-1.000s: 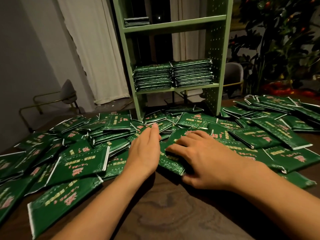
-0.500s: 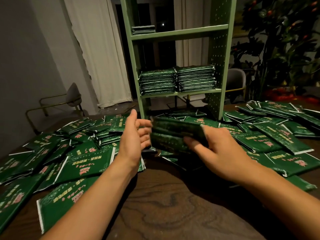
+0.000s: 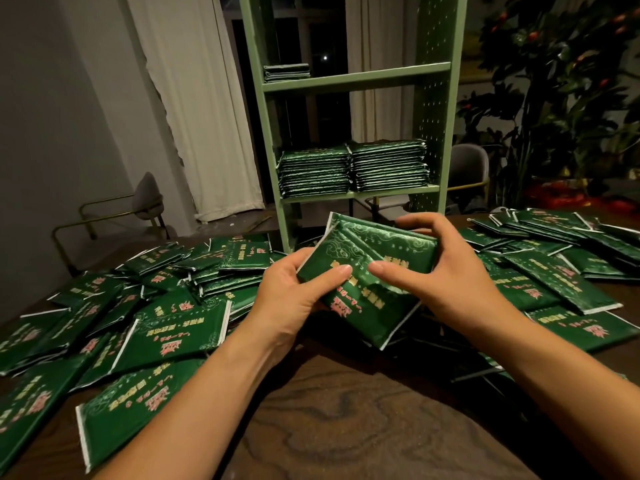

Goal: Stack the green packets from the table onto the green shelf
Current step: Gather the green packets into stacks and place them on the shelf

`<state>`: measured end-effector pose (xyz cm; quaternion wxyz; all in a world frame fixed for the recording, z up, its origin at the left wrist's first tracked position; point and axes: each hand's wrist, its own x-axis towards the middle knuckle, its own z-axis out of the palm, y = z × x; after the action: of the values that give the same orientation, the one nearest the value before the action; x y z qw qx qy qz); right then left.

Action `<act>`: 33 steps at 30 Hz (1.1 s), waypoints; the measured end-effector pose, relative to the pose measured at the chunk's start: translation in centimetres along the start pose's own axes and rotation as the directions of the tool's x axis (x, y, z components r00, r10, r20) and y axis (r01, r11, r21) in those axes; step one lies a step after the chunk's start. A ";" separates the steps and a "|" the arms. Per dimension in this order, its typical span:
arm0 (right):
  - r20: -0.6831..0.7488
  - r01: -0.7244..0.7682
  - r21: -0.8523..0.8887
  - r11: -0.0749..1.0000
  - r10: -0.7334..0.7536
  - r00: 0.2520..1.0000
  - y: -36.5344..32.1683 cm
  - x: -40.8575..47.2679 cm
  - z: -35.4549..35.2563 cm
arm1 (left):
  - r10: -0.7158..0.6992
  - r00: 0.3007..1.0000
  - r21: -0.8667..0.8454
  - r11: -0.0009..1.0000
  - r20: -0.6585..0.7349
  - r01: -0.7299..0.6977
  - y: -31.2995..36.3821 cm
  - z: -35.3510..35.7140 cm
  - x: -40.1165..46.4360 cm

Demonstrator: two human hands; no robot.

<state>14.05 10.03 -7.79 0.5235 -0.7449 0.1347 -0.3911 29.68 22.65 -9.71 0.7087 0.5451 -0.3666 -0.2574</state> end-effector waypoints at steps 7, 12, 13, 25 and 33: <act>0.180 0.107 -0.070 0.992 -0.093 0.979 0.1 -0.1 0.4 | -0.081 0.993 -0.228 0.972 -0.085 0.059 0.8 0.7 0.1; 0.321 0.190 -0.368 0.910 -0.068 0.945 0.2 -1.3 2.1 | -0.008 0.997 0.041 0.999 -0.074 0.011 0.1 2.0 -0.5; 0.256 0.193 -0.456 0.869 -0.079 0.963 0.3 -1.3 2.1 | 0.034 0.996 0.120 0.992 -0.077 -0.025 -0.1 2.1 -0.6; 0.096 -0.011 -0.041 0.999 0.015 0.995 1.0 0.6 -0.3 | 0.101 0.994 0.320 0.941 0.041 -0.109 -0.2 1.2 -1.0; -0.053 -0.007 0.014 1.000 0.008 0.999 1.5 0.8 -0.6 | -0.108 0.989 -0.033 0.993 0.101 0.112 -0.2 1.1 -0.9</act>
<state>14.43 8.51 -8.65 0.5265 -0.7301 0.1487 -0.4095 28.26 22.65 -9.94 0.6849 0.5372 -0.3654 -0.3298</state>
